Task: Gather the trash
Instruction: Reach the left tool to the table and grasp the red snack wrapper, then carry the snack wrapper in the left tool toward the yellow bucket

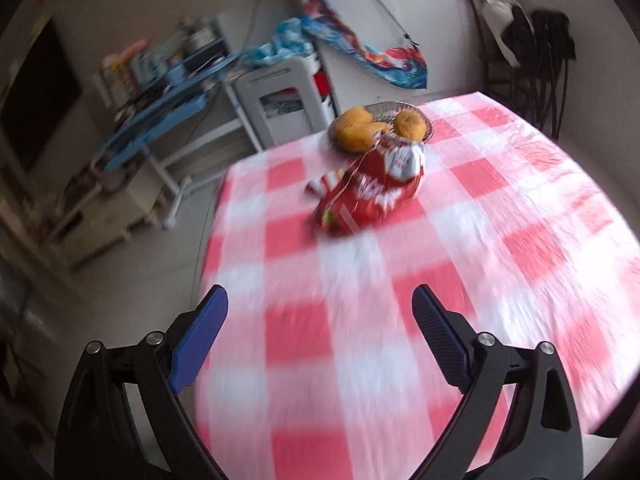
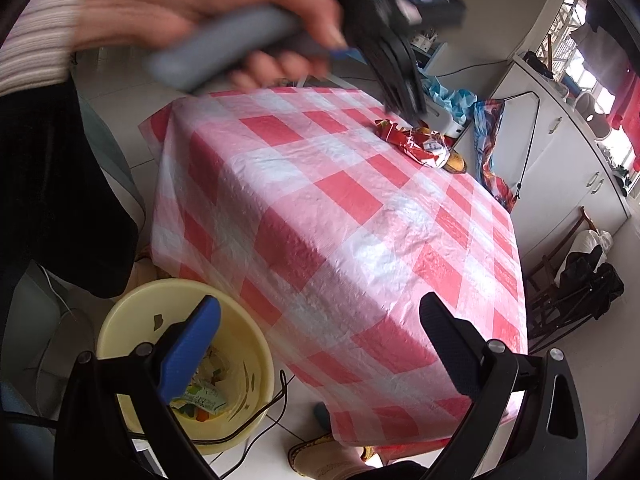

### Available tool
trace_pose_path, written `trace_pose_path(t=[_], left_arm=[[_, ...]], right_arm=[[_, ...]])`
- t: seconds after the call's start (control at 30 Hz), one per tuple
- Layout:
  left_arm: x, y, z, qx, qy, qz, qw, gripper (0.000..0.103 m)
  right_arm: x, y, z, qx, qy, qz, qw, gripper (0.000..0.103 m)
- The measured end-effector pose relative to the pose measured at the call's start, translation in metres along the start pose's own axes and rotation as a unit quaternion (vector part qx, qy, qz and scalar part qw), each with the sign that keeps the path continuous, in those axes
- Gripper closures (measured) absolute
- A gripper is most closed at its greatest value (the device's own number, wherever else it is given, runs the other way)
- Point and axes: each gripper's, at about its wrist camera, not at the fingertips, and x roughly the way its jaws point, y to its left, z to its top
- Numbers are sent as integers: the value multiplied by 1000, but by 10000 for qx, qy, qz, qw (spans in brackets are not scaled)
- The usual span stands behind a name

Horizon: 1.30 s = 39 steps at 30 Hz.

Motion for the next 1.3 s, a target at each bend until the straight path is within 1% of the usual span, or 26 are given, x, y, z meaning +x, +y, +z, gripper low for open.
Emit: trace_pose_path(t=[0.07,0.13,0.2,0.23,0.27,0.3,0.33,0.37,0.4,0.43,0.47,0.5,0.57,0.63,0.7,0.83,0.87,1.0,1.07,1.13,1.2,1.3], left_arm=[[18,-17,15,439,-155,74,9989,13],[41,-33,30,872,-279,165,9957,13],[61,-42,39,1032,-280,235,9940,14],[73,-44,43,1070,-243,248,9937,16],[85,-46,46,1092,-161,233,9936,21],[93,-46,48,1102,-80,209,9937,23],[103,-46,48,1088,22,137,9940,31],[105,-44,48,992,-37,35,9951,40],[109,-39,50,826,-14,-52,9966,49],[112,-35,51,710,47,-120,9974,66],[112,-32,52,624,60,-120,9980,75],[110,-27,51,550,16,-161,9984,79],[103,-17,49,277,44,-380,9989,88],[92,3,44,-231,84,-734,9970,89],[80,22,36,-699,208,-1148,9907,89],[51,44,9,-1154,325,-1798,9764,90],[42,48,-1,-1276,374,-1980,9711,90],[6,48,-36,-1498,456,-2450,9568,90],[-12,45,-54,-1605,513,-2756,9464,89],[-24,37,-71,-1696,631,-2967,9377,89],[-28,33,-82,-1765,776,-3051,9326,89],[-26,33,-101,-1994,1143,-3206,9189,87]], right_arm=[[3,-3,1,72,24,40,10000,8],[7,-7,0,198,91,149,9997,8],[9,-9,-2,247,140,209,9994,8],[11,-10,-3,259,156,215,9993,8],[12,-11,-3,286,177,223,9992,8],[13,-14,-4,322,195,240,9990,8],[14,-16,-4,392,220,275,9986,8],[15,-18,-3,444,234,297,9983,8],[16,-22,-3,534,243,333,9977,8],[16,-24,-2,604,242,369,9972,8],[16,-26,-1,675,228,405,9966,8],[16,-28,0,718,213,420,9963,8],[14,-31,2,795,164,410,9959,8],[12,-33,2,865,130,414,9953,8],[10,-34,2,923,103,429,9948,8],[4,-32,0,913,52,401,9950,8],[2,-31,0,883,34,370,9954,8],[-1,-33,1,897,-48,318,9954,8],[-1,-37,2,1006,-70,358,9943,8],[-1,-42,1,1181,-75,403,9922,8],[1,-50,-2,1419,-22,469,9888,8],[5,-62,-8,1795,76,566,9821,8]])
